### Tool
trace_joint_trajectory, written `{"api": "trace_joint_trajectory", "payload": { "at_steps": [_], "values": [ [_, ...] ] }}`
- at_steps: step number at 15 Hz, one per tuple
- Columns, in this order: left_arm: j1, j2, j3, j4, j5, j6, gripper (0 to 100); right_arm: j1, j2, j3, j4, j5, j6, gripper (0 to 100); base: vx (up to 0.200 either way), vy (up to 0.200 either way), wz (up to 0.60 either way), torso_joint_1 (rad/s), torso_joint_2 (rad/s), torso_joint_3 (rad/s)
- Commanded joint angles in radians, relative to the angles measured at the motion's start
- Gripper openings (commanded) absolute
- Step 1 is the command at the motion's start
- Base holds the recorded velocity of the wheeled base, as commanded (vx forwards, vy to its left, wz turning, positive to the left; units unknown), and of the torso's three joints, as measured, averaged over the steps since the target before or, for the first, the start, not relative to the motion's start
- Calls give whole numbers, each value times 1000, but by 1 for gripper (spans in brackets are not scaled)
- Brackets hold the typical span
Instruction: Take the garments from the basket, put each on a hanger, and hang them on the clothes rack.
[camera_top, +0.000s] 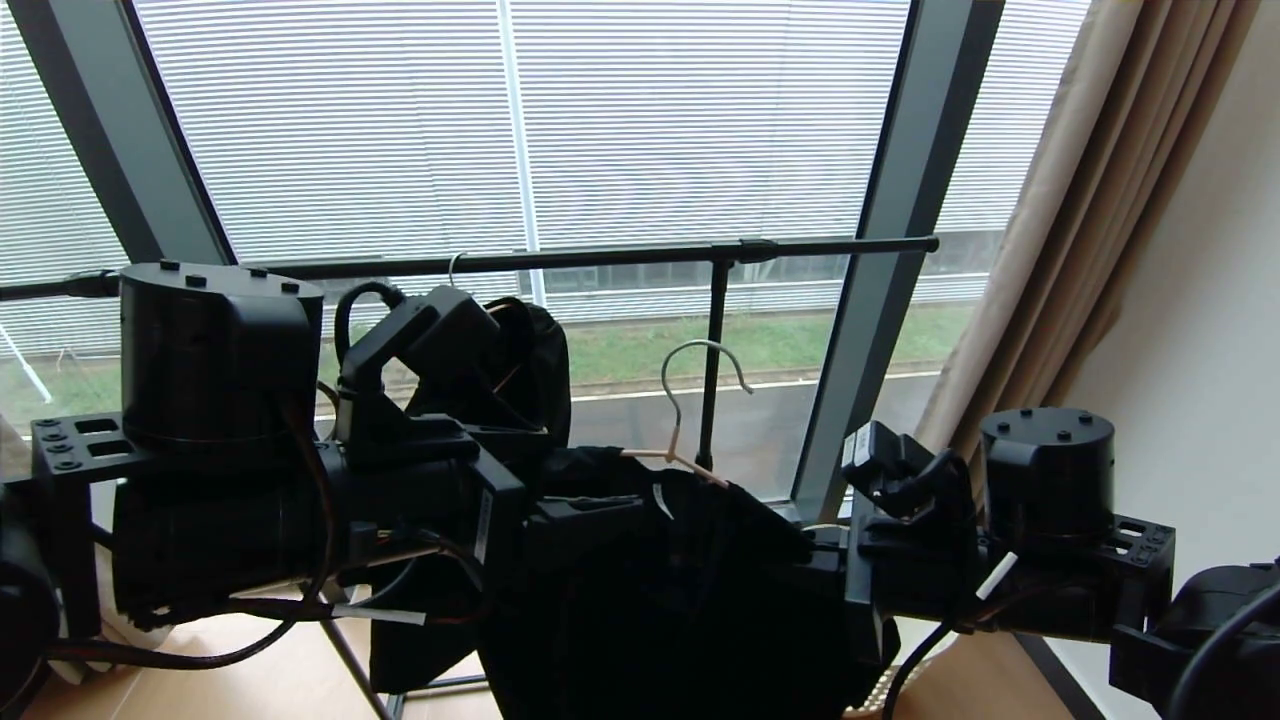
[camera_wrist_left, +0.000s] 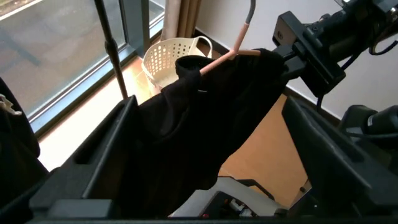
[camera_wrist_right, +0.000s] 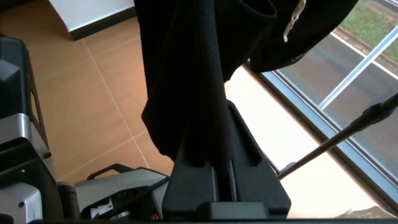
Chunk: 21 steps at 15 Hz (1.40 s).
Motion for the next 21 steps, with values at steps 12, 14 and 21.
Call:
{"api": "trace_joint_trajectory", "payload": {
  "at_steps": [12,14,21],
  "values": [
    [562,-62,138,95,-419,242,100,-138,-5,5,-13,124,-5,0,0,0,0,0,0,0],
    [641,21,197,28,-551,297,100,-161,-3,0,-13,133,-5,0,0,0,0,0,0,0],
    [651,199,231,-138,-571,294,100,-184,-6,9,-13,173,-10,0,0,0,0,0,0,0]
  ]
}}
